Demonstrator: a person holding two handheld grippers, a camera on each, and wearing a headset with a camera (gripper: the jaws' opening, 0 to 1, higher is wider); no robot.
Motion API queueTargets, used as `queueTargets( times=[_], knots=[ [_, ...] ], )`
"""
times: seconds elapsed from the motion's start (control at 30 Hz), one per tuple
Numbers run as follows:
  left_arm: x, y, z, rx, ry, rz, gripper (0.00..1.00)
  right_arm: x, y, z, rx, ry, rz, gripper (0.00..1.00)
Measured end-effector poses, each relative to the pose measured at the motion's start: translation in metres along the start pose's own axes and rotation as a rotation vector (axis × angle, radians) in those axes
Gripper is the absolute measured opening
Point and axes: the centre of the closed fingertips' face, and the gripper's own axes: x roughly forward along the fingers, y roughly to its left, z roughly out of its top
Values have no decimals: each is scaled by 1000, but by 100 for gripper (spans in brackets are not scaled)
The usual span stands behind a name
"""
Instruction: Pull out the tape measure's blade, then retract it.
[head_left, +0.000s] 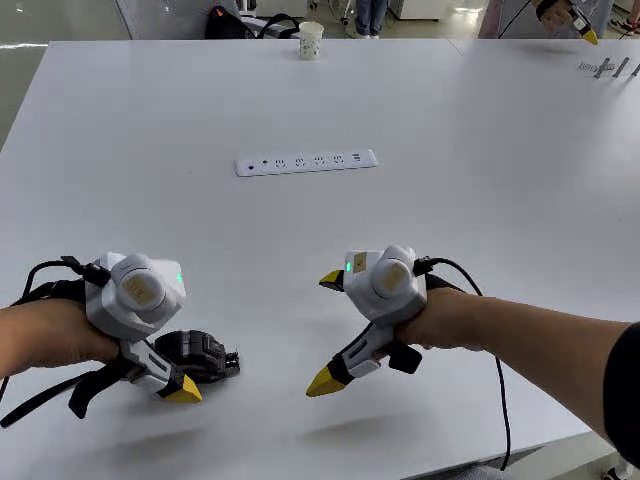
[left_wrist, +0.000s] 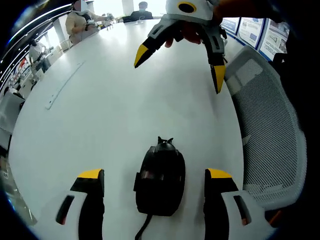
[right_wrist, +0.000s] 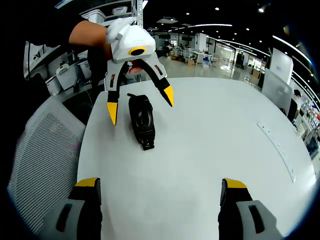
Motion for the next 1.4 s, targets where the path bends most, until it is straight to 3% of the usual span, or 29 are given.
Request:
queueTargets(
  times=[0.3, 0.43, 0.57, 0.6, 0.87, 1.03, 1.17, 1.27, 1.4],
  knots=[
    [7, -2, 7, 59, -2, -13, 63, 16, 6, 14, -29, 7, 35, 99],
    [15, -2, 6, 92, 24, -12, 57, 25, 11, 18, -52, 23, 60, 99],
    [19, -5, 0, 100, 55, -37, 36, 30, 13, 24, -67, 24, 76, 99],
    [21, -2, 3, 101, 36, -22, 36, 31, 12, 25, -69, 24, 77, 99],
    [20, -3, 2, 68, 41, -23, 35, 42, 9, 33, -78, 19, 93, 99],
    [19, -4, 2, 61, 26, -19, 35, 52, 4, 38, -101, 6, 72, 99],
    [19, -4, 4, 52, 13, 2, 35, 60, 3, 42, -71, -3, 70, 99],
    [19, -4, 4, 57, 30, 3, 35, 67, 6, 42, -86, 2, 67, 84],
    [19, -4, 3, 48, 38, -3, 35, 74, 12, 40, -113, 21, 86, 77]
  ],
)
